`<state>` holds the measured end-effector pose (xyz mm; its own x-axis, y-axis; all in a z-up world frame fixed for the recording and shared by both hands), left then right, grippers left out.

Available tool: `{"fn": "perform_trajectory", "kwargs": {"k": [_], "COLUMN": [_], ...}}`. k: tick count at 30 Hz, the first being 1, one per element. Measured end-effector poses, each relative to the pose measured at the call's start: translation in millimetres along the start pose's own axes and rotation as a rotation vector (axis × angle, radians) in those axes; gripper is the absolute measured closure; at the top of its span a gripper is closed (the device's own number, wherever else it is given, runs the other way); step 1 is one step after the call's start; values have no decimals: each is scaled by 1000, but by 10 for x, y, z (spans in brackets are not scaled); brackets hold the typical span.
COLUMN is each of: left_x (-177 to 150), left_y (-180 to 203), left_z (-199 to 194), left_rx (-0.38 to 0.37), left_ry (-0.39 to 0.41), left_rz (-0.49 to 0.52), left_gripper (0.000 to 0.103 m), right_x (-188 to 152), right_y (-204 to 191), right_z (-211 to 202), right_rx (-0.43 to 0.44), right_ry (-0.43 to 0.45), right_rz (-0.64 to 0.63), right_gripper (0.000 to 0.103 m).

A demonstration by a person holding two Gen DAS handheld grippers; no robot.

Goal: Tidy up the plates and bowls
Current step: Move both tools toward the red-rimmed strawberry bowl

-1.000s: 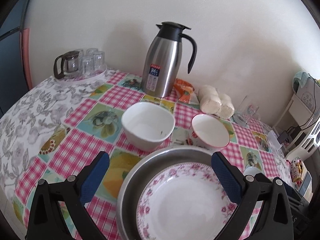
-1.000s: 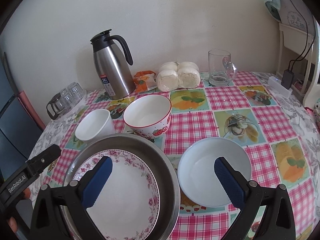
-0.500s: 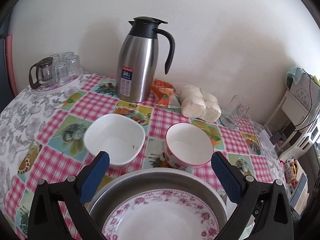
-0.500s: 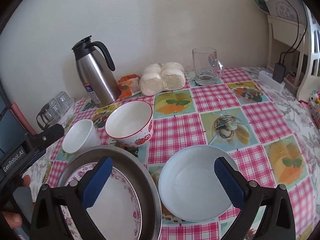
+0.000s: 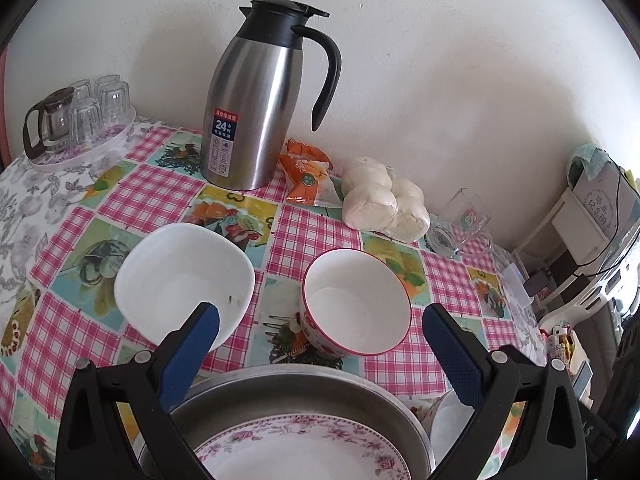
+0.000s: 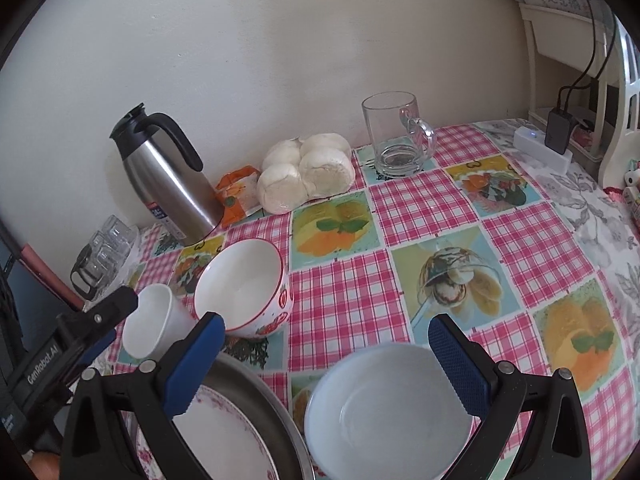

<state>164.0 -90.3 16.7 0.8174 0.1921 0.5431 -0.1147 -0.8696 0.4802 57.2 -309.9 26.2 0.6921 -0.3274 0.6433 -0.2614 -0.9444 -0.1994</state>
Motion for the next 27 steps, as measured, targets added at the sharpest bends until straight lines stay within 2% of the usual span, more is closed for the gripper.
{"fn": "perform_trajectory", "kwargs": {"k": [4, 7, 9, 11, 14, 17, 21, 27], "left_x": [48, 68, 77, 87, 82, 57, 20, 5], "left_y": [-52, -57, -53, -51, -64, -74, -101, -142], "left_z": [171, 237, 278, 324, 395, 474, 584, 692], "left_rx": [-21, -63, -78, -87, -95, -81, -63, -59], "left_ry": [-95, -125, -144, -167, -204, -223, -248, -270], "left_rz": [-42, -60, -63, -70, -88, -89, -92, -101], "left_gripper": [2, 4, 11, 15, 26, 32, 49, 62], "right_x": [167, 258, 291, 321, 342, 346, 317, 266], "right_y": [0, 10, 9, -21, -104, -207, -300, -346], "right_z": [105, 219, 300, 402, 535, 665, 832, 1077], "right_rx": [32, 51, 56, 63, 68, 66, 74, 79], "right_ry": [-17, -42, -60, -86, -115, -140, -179, -242], "right_rz": [2, 14, 17, 7, -26, -68, -88, -85], "right_gripper": [0, 0, 3, 13, 17, 21, 30, 45]}}
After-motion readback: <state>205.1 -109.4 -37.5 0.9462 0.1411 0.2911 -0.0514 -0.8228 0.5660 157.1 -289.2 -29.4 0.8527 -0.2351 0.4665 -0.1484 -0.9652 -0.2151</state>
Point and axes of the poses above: each gripper's, at about its wrist camera, not at the fingertips, and z roughly the way its jaws point, y to its right, x to its top, the point moved 1 cm from there along z, roughly the way its jaws point, and after that the axes turned 12 degrees about -z, right-handed, at the moved point
